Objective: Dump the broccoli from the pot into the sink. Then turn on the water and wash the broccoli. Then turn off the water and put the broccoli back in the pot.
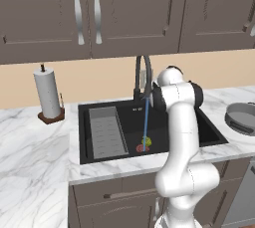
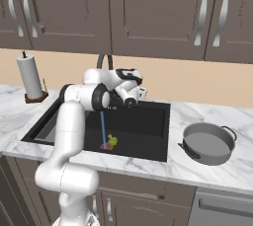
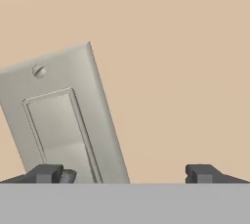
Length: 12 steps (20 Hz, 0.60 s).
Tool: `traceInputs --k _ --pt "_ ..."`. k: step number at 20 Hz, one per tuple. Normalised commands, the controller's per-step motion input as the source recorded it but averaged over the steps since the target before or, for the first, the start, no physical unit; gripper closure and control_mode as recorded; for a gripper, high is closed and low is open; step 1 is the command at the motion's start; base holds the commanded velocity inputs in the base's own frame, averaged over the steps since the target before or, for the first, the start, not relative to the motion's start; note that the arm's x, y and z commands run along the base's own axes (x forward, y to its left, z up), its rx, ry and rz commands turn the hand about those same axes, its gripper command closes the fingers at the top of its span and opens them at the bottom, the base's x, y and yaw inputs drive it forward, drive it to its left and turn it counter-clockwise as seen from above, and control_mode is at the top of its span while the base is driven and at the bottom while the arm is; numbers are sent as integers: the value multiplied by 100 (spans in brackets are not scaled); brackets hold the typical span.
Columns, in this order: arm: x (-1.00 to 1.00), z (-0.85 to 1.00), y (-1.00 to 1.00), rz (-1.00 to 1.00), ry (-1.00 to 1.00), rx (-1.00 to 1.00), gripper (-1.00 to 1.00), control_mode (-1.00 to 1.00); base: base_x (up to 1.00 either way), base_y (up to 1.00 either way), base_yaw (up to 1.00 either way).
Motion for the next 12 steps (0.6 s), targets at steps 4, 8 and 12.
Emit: traceInputs --k 4,8,12 --pt "-13 52 -19 0 -9 12 -100 -100 0 0 0" --pt "-23 59 -24 0 -15 11 -100 -100 0 0 0" --pt "-37 52 -25 0 -15 9 -100 -100 0 0 0"
